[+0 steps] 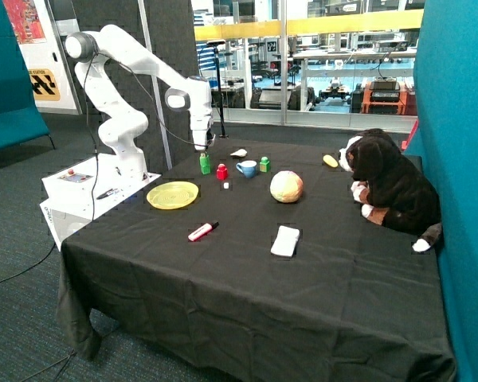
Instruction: Stack green blocks
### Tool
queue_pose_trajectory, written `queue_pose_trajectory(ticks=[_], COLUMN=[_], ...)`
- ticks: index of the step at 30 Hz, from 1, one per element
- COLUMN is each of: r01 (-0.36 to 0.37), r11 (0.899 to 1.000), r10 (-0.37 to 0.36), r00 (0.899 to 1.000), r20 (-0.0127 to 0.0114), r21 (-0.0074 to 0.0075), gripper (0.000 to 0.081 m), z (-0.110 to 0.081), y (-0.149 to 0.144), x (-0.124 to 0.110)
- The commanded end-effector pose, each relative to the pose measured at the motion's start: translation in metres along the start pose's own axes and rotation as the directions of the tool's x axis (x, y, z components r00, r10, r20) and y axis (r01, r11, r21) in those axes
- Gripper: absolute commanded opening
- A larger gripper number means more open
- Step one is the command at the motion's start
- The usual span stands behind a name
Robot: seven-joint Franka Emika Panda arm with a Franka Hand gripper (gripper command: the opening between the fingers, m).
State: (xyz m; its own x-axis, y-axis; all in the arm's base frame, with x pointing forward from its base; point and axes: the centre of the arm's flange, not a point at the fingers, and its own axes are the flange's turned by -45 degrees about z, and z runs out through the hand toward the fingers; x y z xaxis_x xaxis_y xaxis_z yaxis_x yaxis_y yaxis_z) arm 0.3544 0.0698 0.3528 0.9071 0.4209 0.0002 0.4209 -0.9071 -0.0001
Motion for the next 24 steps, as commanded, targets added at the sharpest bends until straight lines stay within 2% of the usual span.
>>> queue_pose_trajectory(ticks=[1, 8, 15, 18, 19, 24], r01=[-0.002, -0.005, -0.004, 0.009, 0.009, 0.010], r11=[1.000, 1.000, 1.000, 1.000, 1.000, 1.000], r10=[0.002, 0.005, 0.004, -0.009, -0.009, -0.010], r00=[1.000, 1.000, 1.000, 1.000, 1.000, 1.000], r20=[0.0002, 0.0002, 0.0002, 0.0002, 0.0002, 0.0002], r21=[-0.0001, -0.0001, -0.0001, -0.0001, -0.0001, -0.0001], gripper=[0.0808, 0.0765, 0.0655, 0.0531, 0.0512, 0.0137], z=[-0.017, -0.043, -0.057, -0.061, -0.062, -0.065], y=[0.003, 0.008, 0.013, 0.014, 0.015, 0.015], x=[0.005, 0.021, 0.033, 0.038, 0.040, 0.049])
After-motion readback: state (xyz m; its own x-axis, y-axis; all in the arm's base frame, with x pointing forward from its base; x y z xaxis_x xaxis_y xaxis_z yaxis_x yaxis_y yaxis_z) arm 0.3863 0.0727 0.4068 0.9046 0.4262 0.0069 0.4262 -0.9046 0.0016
